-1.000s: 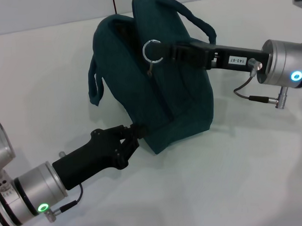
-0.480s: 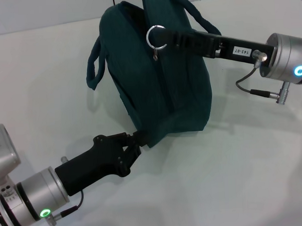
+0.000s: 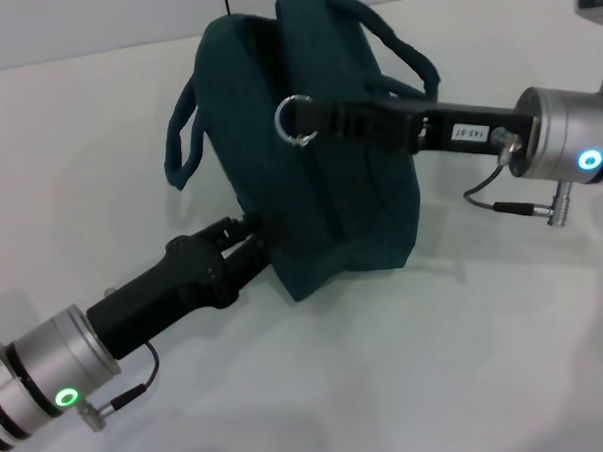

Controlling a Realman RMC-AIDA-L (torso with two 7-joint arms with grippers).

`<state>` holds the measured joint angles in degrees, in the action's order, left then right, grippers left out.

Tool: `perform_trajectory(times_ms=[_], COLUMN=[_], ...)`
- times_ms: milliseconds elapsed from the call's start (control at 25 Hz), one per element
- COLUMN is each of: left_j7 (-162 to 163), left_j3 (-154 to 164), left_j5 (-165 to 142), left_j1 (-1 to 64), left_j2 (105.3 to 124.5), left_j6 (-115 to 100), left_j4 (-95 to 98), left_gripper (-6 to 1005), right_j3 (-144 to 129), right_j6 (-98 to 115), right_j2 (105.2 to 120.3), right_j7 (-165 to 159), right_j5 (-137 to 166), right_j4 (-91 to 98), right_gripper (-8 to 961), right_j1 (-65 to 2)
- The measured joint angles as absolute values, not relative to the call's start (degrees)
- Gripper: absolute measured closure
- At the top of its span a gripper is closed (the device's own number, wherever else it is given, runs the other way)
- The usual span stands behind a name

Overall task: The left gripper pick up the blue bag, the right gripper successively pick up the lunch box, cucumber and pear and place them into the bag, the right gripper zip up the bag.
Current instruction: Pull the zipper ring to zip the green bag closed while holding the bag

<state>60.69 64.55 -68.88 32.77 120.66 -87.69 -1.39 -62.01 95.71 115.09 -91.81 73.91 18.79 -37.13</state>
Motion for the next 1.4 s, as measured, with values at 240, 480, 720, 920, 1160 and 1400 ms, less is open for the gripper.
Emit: perform_trajectory(times_ms=[240, 480, 720, 920, 1160, 1400], left_j7=[64.15, 64.32, 62.73, 62.37, 60.47, 60.18], left_j3=[64.89, 65.01, 65.53, 67.14, 67.33, 66.95], left_j5=[-69.19, -69.29, -70.17, -70.3, -69.73, -69.63], left_j1=[30.86, 30.69, 30.68, 31.28, 31.48, 30.74], left_j2=[120.33, 120.38, 120.73, 120.76, 120.76, 120.74], left_j6=[-89.29, -88.22, -86.18, -83.06, -82.8, -83.7], left_j4=[2.41, 2.74, 2.26, 1.56, 0.39, 1.47], left_gripper=[716, 439, 306, 400, 484, 562], right_j3=[-64.6, -65.33, -64.71, -64.85, -65.13, -71.88], right_j6=[96.15, 96.74, 91.86, 91.61, 91.27, 93.85], right_j2=[115.33, 115.7, 115.75, 116.02, 116.19, 116.12], right_j7=[-91.85, -91.83, -88.57, -87.27, -87.59, -89.03], right_j5=[73.93, 73.95, 72.12, 67.47, 60.65, 60.02], right_j4=[18.67, 18.66, 19.02, 18.57, 15.2, 15.29], right_gripper=[946, 946, 947, 947, 947, 947], right_j1=[-39.47, -41.4, -40.98, -40.52, -40.31, -39.94])
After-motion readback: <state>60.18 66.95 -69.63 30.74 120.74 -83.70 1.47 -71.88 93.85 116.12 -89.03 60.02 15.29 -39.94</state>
